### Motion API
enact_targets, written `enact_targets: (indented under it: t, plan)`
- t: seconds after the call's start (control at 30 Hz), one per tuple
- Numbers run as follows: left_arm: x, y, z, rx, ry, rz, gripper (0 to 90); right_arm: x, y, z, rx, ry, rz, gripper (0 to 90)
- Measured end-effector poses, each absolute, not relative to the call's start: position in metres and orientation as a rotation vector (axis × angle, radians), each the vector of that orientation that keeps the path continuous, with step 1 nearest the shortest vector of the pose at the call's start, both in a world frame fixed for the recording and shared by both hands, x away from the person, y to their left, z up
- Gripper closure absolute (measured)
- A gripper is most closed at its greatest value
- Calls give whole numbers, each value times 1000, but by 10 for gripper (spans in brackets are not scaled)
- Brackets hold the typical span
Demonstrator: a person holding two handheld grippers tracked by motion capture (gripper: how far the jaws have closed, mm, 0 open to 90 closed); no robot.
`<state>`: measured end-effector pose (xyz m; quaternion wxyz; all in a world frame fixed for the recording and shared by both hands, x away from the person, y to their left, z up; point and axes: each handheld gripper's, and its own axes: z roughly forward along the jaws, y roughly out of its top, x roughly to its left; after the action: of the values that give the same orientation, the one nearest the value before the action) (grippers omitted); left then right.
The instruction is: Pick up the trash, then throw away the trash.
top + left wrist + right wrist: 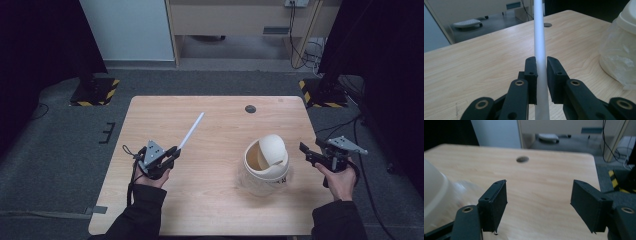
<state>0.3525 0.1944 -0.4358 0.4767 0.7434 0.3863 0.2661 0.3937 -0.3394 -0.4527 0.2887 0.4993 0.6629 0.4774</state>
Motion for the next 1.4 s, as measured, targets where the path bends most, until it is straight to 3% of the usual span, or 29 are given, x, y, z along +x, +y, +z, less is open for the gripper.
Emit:
enact_targets:
  t: [0.63, 0.97, 1.4]
  plan:
    - [346, 185, -425, 1771, 866, 669, 788, 368, -306, -373, 1117, 1667, 1548, 299]
    - [344, 172, -423, 1760, 818, 677, 788, 358, -274, -355, 1026, 1718, 1644, 303]
    - [342, 129, -418, 1749, 698, 663, 788, 351, -237, -353, 996, 1780, 1810, 324]
